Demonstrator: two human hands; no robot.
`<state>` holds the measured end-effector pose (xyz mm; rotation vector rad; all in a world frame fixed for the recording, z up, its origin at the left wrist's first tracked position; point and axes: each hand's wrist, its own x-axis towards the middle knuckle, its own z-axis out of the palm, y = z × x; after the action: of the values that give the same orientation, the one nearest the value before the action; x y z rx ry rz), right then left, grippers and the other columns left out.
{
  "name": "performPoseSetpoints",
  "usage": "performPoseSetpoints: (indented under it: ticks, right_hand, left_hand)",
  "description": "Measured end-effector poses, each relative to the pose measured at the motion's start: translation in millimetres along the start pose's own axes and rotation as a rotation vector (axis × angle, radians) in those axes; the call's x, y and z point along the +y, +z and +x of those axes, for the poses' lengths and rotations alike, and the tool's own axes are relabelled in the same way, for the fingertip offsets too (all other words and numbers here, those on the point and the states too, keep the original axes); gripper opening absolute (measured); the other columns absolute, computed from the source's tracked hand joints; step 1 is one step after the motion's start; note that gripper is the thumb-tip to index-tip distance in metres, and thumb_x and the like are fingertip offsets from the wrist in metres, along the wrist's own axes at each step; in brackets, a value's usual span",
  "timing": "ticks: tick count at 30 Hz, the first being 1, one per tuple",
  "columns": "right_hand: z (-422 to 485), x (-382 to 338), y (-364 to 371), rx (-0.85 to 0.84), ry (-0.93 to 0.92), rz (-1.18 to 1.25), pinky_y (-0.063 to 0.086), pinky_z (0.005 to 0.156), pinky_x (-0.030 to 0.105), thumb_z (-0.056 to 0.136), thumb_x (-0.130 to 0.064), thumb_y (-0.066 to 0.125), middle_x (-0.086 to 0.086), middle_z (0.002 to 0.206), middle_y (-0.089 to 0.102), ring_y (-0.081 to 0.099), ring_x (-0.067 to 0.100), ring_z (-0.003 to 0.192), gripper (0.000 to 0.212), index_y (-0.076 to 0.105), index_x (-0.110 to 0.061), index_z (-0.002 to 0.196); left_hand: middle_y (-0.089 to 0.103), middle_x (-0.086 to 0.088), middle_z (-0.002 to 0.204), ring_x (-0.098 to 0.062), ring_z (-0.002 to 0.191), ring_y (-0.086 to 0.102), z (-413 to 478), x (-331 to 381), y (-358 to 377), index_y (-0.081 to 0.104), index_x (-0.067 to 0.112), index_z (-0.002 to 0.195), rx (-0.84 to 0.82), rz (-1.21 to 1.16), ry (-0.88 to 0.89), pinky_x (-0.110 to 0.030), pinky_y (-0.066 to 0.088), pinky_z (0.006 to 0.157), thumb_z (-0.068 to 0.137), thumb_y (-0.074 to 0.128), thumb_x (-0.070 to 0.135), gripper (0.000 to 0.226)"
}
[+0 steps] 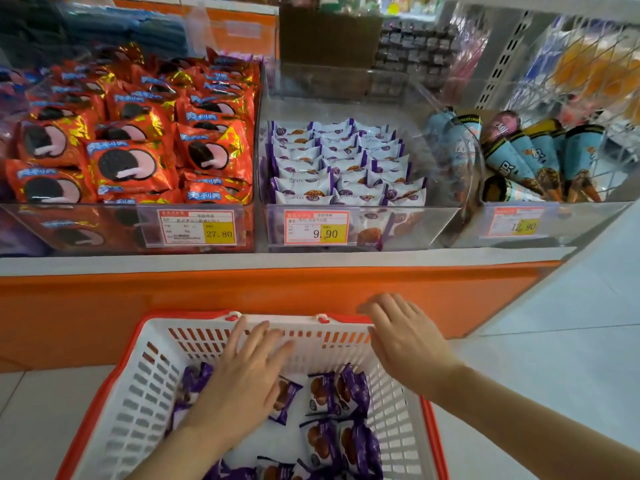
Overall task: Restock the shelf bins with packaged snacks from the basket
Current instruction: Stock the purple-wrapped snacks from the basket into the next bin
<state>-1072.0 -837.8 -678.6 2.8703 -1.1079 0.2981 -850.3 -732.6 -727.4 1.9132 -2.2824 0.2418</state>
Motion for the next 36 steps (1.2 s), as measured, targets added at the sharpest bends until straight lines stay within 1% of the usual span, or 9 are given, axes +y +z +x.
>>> performPoseSetpoints:
  ticks: [3,5,9,14,20,25,28,31,36]
  right_hand:
    - [-10,-14,38,-0.258,0.011,0.082,0.052,0.094,0.039,0.070,-0.011,0.077,-0.002,0.120,0.055,0.056,0.016,0.108,0.063,0.047,-0.019,0.125]
    - [-15,-21,65,-0.435,-0.008,0.115,0.027,0.115,0.037,0.088,-0.004,0.052,0.000,0.143,0.035,0.034,0.020,0.132,0.060,0.031,-0.017,0.143]
    - [-17,-36,116,-0.609,-0.015,0.162,0.023,0.115,0.033,0.089,0.003,0.045,0.003,0.150,0.026,0.025,0.023,0.137,0.066,0.020,-0.014,0.148]
    - [1,-55,168,-0.721,-0.097,0.138,0.014,0.117,0.034,0.091,0.004,0.044,0.006,0.156,0.017,0.016,0.024,0.142,0.069,0.012,-0.011,0.151]
    - [14,-76,208,-0.789,-0.327,0.037,0.013,0.117,0.036,0.092,0.001,0.047,0.010,0.158,0.008,0.009,0.026,0.145,0.072,0.007,-0.007,0.151]
    - [15,-81,228,-0.849,-0.332,0.003,0.023,0.113,0.040,0.095,0.001,0.040,0.010,0.159,0.005,0.012,0.028,0.143,0.068,0.003,-0.007,0.152]
    - [13,-85,236,-0.811,-0.265,-0.020,0.033,0.104,0.044,0.096,-0.001,0.040,0.016,0.152,0.019,0.028,0.035,0.133,0.065,0.007,-0.006,0.151]
    - [8,-86,238,-0.814,-0.188,-0.032,0.031,0.106,0.043,0.096,-0.005,0.041,0.020,0.145,0.025,0.030,0.036,0.130,0.056,0.019,-0.005,0.147]
    - [-3,-84,233,-0.756,-0.161,-0.008,0.028,0.106,0.039,0.096,-0.006,0.038,0.018,0.135,0.037,0.035,0.033,0.126,0.038,0.033,-0.004,0.133]
  left_hand:
    - [0.069,-0.002,0.103,-0.027,0.109,0.050,-34,-20,40,0.074,0.020,0.101,-0.224,0.021,-0.049,-0.049,0.015,0.108,0.036,0.092,0.033,0.068]
    - [0.070,-0.004,0.101,-0.028,0.105,0.055,-49,-33,61,0.076,0.018,0.098,-0.328,0.022,-0.083,-0.053,0.033,0.103,0.031,0.093,0.030,0.070]
    - [0.068,-0.009,0.113,-0.032,0.106,0.064,-76,-57,96,0.071,0.017,0.111,-0.568,-0.038,-0.267,-0.056,0.052,0.087,0.039,0.092,0.023,0.076]
    - [0.007,-0.002,0.160,-0.023,0.147,0.006,-87,-69,125,0.010,0.023,0.153,-0.624,-0.133,-0.360,-0.038,0.004,0.118,0.100,0.039,0.030,0.061]
    - [0.027,-0.002,0.155,-0.024,0.146,0.011,-72,-66,152,0.029,0.020,0.149,-0.485,-0.171,-0.357,-0.044,0.006,0.116,0.097,0.049,0.034,0.057]
    - [-0.005,0.002,0.157,-0.024,0.147,-0.009,-61,-56,174,0.007,0.028,0.152,-0.620,-0.065,-0.162,-0.043,-0.034,0.100,0.103,0.027,0.040,0.055]
    - [0.024,-0.005,0.155,-0.025,0.145,0.019,-65,-51,182,0.032,0.027,0.148,-0.547,-0.044,-0.125,-0.047,-0.029,0.103,0.099,0.041,0.042,0.052]
    - [0.069,-0.009,0.113,-0.024,0.103,0.067,-70,-47,186,0.072,0.022,0.108,-0.522,-0.072,-0.044,-0.049,-0.001,0.112,0.067,0.083,0.034,0.045]
    - [0.063,-0.003,0.115,-0.017,0.101,0.064,-65,-31,185,0.069,0.020,0.097,-0.509,-0.268,-0.028,-0.047,0.012,0.119,0.074,0.078,0.021,0.025]
